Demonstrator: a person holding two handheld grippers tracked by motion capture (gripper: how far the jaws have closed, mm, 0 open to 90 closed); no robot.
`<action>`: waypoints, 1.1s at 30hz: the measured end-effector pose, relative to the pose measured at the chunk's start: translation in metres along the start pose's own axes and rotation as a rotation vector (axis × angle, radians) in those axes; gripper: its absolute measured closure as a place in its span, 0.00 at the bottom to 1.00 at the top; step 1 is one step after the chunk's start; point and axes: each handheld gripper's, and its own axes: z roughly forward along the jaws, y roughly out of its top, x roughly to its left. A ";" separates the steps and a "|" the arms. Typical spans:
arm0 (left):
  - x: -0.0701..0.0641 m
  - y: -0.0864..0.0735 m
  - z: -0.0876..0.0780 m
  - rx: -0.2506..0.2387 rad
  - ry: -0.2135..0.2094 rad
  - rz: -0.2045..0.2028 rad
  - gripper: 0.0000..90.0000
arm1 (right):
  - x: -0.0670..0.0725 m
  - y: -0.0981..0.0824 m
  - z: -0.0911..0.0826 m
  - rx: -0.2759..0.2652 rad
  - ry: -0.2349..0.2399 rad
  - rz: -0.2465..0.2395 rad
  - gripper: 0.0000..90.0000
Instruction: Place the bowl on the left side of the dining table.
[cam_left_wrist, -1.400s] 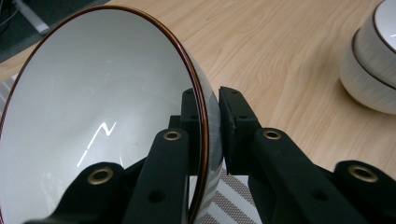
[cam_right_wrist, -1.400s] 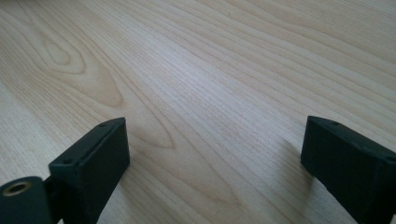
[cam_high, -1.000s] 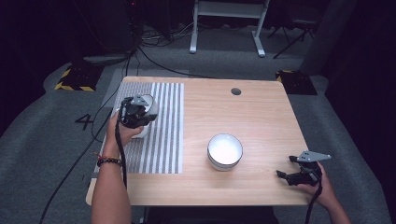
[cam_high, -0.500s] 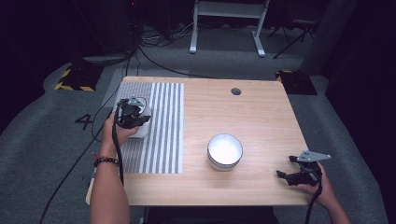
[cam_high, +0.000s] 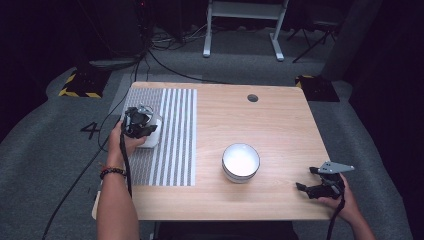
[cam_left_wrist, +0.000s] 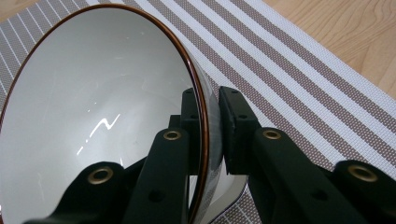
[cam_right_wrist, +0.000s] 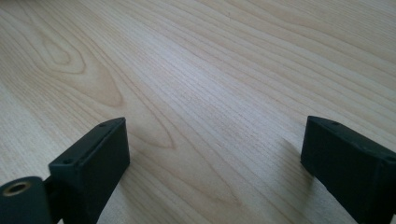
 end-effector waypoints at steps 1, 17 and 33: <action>0.000 0.000 0.000 0.019 0.014 0.016 0.90 | 0.000 0.000 0.000 0.000 0.000 0.000 0.09; 0.002 -0.012 0.014 0.064 0.061 0.015 0.90 | 0.000 0.000 0.000 0.000 -0.001 -0.001 0.09; -0.006 -0.017 0.028 0.056 0.085 0.029 0.89 | 0.000 0.000 0.000 0.001 -0.003 -0.004 0.09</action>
